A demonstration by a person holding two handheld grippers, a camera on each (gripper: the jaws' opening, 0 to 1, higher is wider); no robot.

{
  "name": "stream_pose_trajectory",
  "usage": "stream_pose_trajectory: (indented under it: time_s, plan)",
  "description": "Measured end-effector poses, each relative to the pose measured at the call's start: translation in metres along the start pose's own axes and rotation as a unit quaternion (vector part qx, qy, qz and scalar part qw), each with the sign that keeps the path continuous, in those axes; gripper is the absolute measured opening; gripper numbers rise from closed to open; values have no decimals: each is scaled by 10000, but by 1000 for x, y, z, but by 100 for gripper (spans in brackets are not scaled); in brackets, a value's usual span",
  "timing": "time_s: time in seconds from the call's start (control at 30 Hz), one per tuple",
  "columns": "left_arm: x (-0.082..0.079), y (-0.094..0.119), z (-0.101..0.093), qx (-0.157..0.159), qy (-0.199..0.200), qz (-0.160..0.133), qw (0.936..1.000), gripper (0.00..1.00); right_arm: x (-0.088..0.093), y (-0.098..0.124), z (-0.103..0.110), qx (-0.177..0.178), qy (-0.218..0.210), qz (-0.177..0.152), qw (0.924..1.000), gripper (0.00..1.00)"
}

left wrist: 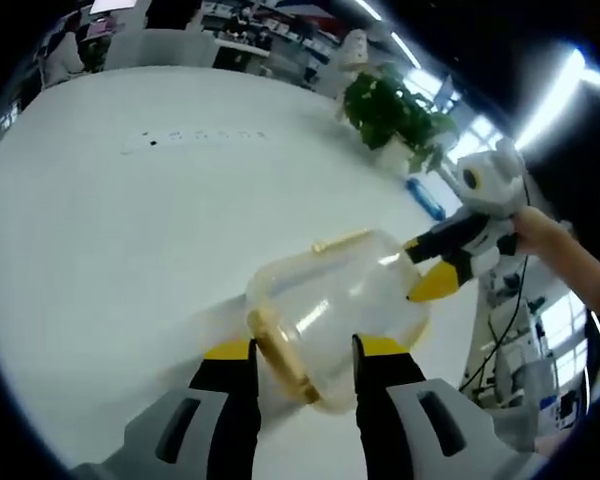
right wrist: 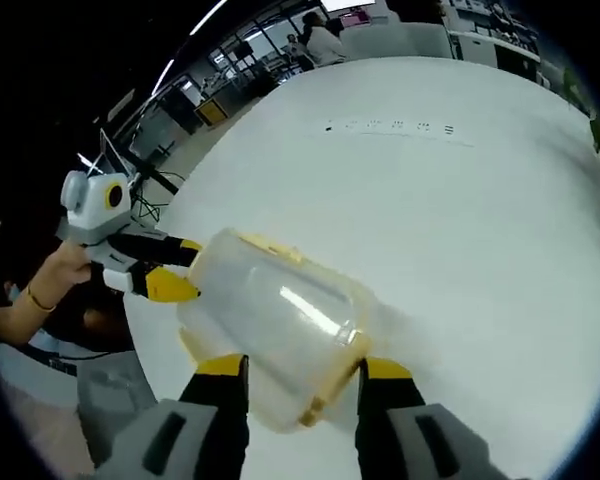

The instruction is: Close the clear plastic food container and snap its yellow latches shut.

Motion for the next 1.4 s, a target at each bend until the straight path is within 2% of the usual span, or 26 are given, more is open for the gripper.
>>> stream_pose_trajectory:
  time_s: [0.03,0.1,0.23,0.27,0.3,0.37,0.7,0.8,1.4]
  plan:
    - [0,0,0,-11,16,-10,10000,35,2,-2,1,-13,24,56,10000,40]
    - [0,0,0,-21,39,-6,10000,35,1,11,4,16,12,40,10000,40]
    - [1,-1,1,45,192,-17,9998,35,1,10,0,-15,26,-5,10000,40]
    - [6,-6,-4,440,765,150,9960,35,0,9,0,-7,38,15,10000,40]
    - [5,-8,3,268,624,-65,9977,35,-1,8,2,-10,53,-15,10000,40]
    - [5,-3,-2,100,339,-143,9993,35,-1,8,1,-4,54,-19,10000,40]
    - [7,-2,-1,140,348,-281,9989,30,0,8,2,56,-71,-42,10000,40]
    - [8,0,-1,131,413,-360,9984,30,0,7,3,73,-103,-13,9999,41]
    - [6,-2,0,62,285,-402,9988,32,3,7,4,124,-90,-164,9997,42]
Point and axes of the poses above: the point that each gripper's makers call its tool centre point, and the gripper's own axes: y roughly backward along the fingers, z roughly to its left, x roughly out of its underside, the point moved 10 cm from there along y, roughly backward along the fingers, and after that the axes turned 5 degrees about -x, right-handed, at the moved point
